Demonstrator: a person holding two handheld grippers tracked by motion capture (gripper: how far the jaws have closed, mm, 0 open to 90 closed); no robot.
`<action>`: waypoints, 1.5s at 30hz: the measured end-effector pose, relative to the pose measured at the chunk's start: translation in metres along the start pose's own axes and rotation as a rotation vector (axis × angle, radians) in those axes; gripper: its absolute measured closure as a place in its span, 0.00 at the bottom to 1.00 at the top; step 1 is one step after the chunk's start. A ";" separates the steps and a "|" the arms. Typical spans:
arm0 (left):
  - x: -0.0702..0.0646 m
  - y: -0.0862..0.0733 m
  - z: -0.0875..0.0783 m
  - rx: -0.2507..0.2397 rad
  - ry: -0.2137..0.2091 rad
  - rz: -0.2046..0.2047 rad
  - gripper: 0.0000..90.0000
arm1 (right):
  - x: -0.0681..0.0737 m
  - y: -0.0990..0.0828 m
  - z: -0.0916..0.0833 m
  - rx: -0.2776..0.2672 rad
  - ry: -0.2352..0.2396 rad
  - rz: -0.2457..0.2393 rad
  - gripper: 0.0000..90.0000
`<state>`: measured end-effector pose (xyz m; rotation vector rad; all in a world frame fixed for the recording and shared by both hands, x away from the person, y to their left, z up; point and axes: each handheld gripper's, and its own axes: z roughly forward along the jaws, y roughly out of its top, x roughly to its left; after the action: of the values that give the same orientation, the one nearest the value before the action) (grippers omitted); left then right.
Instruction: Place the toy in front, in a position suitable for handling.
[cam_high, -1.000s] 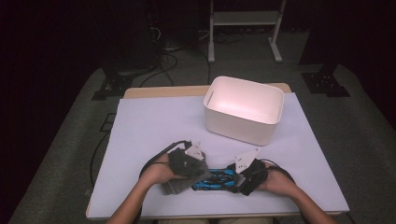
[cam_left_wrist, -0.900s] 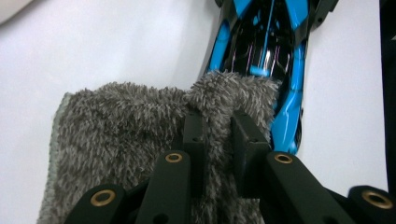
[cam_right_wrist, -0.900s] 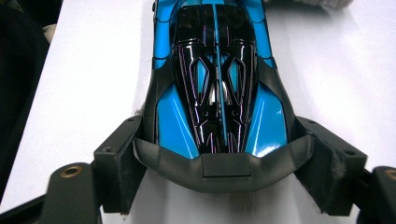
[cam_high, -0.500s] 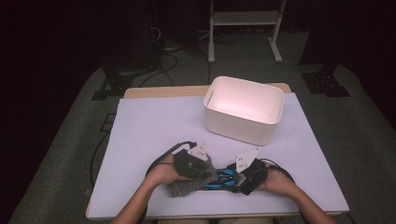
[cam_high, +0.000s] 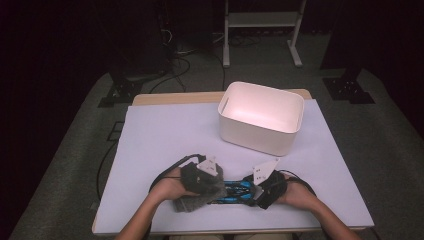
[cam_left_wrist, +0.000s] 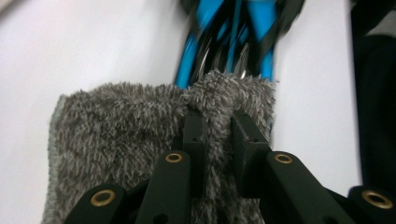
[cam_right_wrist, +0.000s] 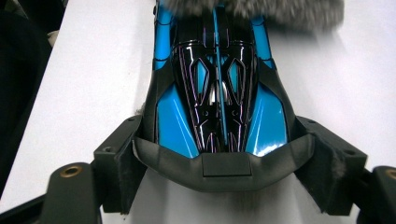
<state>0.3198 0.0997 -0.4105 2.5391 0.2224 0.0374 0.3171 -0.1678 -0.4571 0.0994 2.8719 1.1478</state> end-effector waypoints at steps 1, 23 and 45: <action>0.002 -0.006 -0.002 -0.004 0.000 -0.017 0.87 | 0.000 0.000 0.000 0.000 0.000 0.001 0.25; 0.004 0.069 0.028 -0.028 -0.068 0.091 0.87 | 0.000 0.000 0.001 -0.006 0.003 0.003 0.25; 0.016 0.055 0.007 0.023 0.009 0.041 0.87 | -0.006 0.002 -0.001 0.007 -0.011 -0.027 0.25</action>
<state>0.3439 0.0538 -0.3862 2.5668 0.1760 0.0629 0.3230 -0.1672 -0.4553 0.0665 2.8584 1.1294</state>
